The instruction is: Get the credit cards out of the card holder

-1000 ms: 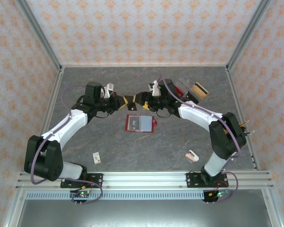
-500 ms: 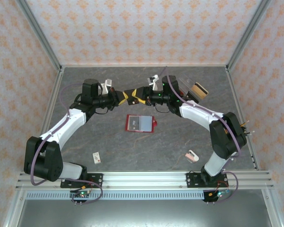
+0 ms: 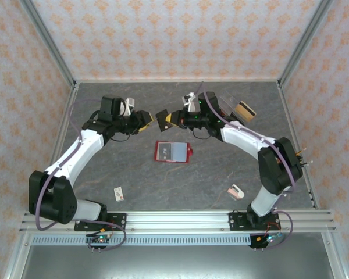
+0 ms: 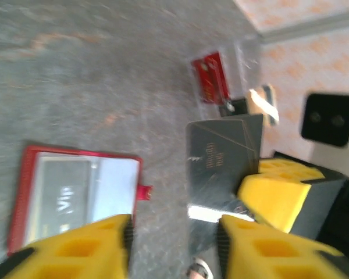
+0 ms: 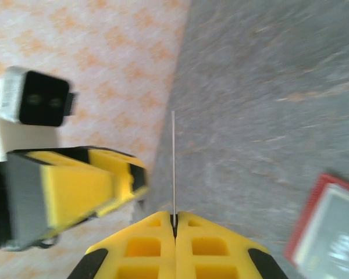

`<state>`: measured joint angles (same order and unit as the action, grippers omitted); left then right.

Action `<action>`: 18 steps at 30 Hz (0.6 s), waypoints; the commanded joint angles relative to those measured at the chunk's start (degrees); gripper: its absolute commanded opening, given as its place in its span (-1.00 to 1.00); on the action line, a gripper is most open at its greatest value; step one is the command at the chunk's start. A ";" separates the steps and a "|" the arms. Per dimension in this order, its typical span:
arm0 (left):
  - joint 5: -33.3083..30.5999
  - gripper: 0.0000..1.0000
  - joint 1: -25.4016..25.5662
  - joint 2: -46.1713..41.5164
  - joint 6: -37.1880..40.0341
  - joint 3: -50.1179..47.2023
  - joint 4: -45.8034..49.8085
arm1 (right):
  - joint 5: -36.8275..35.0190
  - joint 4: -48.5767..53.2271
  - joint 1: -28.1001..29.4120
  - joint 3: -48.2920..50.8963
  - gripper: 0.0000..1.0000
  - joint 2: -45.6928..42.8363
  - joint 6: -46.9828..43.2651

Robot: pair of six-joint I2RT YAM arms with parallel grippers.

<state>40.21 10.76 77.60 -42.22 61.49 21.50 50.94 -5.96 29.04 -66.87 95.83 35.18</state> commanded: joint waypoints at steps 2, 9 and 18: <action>-18.64 0.35 -0.22 -3.87 8.75 3.43 16.75 | -13.23 16.19 -5.75 -3.14 -1.00 -8.48 -18.46; -35.16 0.80 -0.31 -5.69 15.92 4.95 24.64 | -36.46 27.75 -10.94 -3.53 -1.00 -16.93 -37.61; -40.65 1.00 -0.40 -4.92 19.19 5.83 25.44 | -37.97 34.51 -18.70 -4.37 -1.00 -14.33 -57.13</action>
<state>4.03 10.74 72.77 -25.36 64.97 44.53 16.36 24.43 12.25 -70.22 79.64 -12.01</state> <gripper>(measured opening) 0.998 0.049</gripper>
